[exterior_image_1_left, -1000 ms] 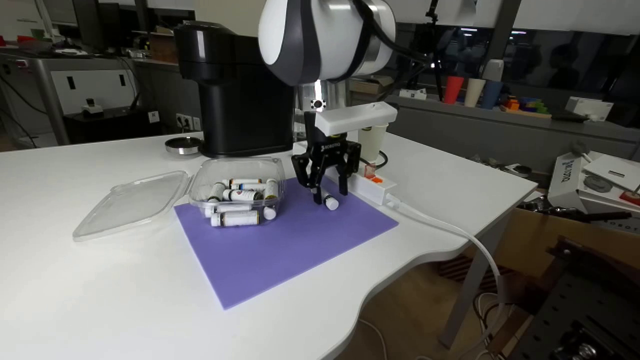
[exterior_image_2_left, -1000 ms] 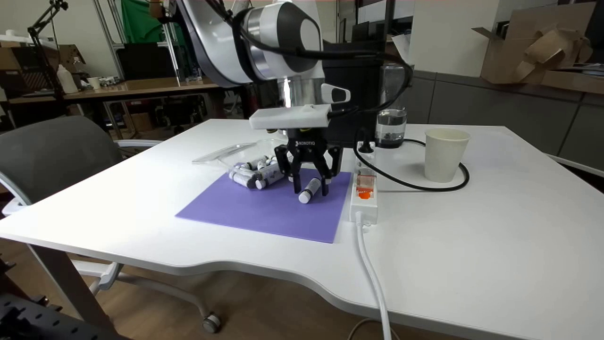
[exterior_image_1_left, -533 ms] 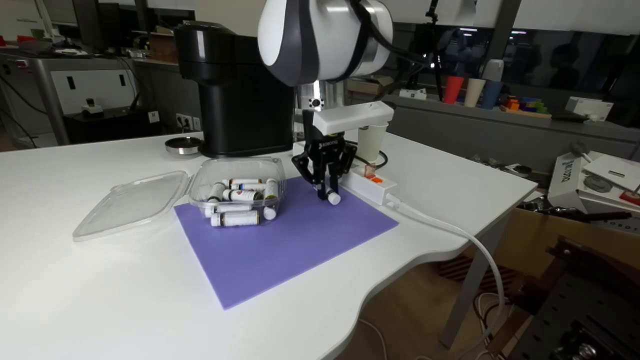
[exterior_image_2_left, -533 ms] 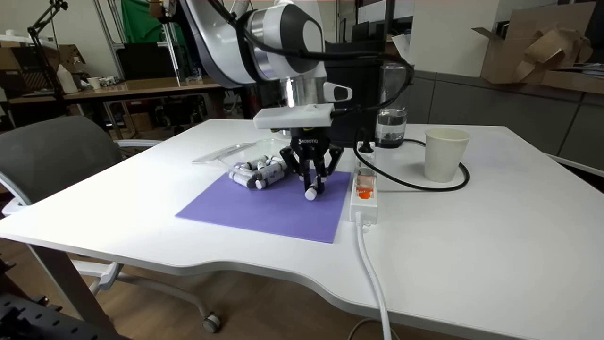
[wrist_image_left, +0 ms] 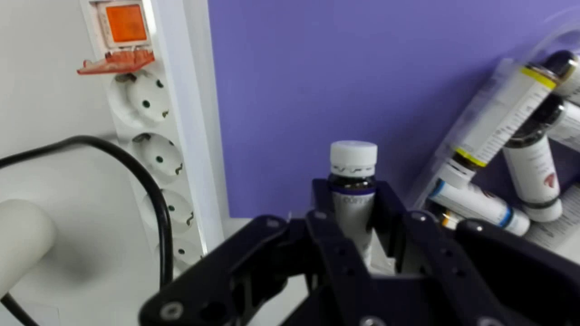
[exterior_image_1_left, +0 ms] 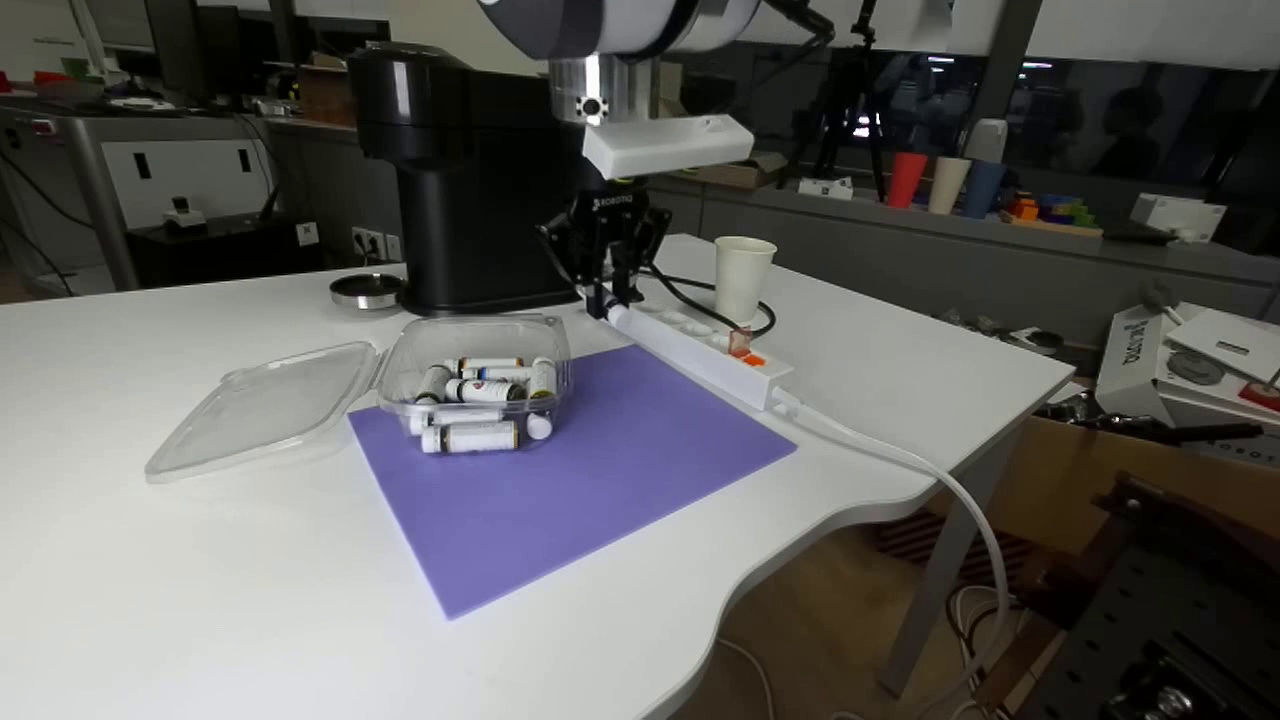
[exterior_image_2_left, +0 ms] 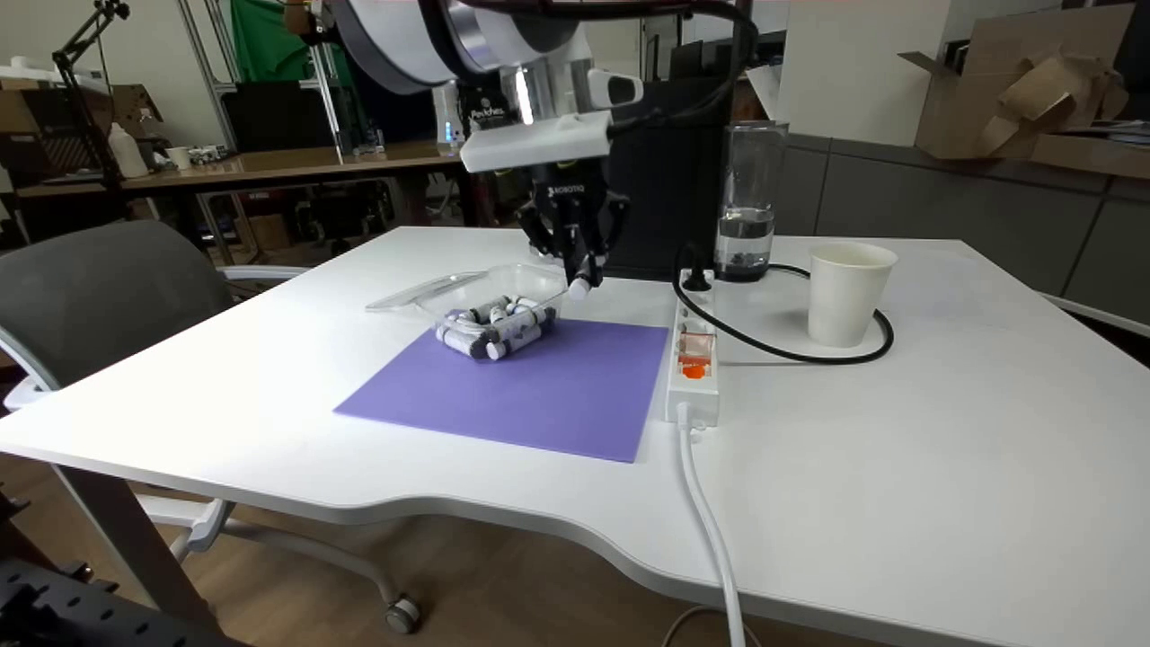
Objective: Pick the bottle from the mat and place it in the box
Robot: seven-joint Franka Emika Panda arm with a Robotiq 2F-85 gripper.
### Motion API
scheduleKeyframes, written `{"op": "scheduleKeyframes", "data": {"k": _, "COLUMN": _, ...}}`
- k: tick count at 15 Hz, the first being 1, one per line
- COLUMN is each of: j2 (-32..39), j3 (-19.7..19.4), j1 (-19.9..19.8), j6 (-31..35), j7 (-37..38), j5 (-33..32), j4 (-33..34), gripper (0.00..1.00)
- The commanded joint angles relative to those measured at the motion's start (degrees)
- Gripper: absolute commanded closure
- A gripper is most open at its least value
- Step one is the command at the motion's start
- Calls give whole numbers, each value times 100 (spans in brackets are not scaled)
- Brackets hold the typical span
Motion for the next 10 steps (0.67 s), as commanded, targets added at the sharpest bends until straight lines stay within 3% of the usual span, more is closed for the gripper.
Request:
{"op": "scheduleKeyframes", "data": {"k": 1, "j2": -361, "j3": 172, "j1": 69, "j6": -186, "j7": -48, "j5": 33, "j4": -93, "gripper": 93}}
{"op": "scheduleKeyframes", "data": {"k": 10, "j2": 22, "j3": 650, "j1": 47, "j6": -742, "j7": -338, "j5": 463, "j4": 267, "gripper": 93}}
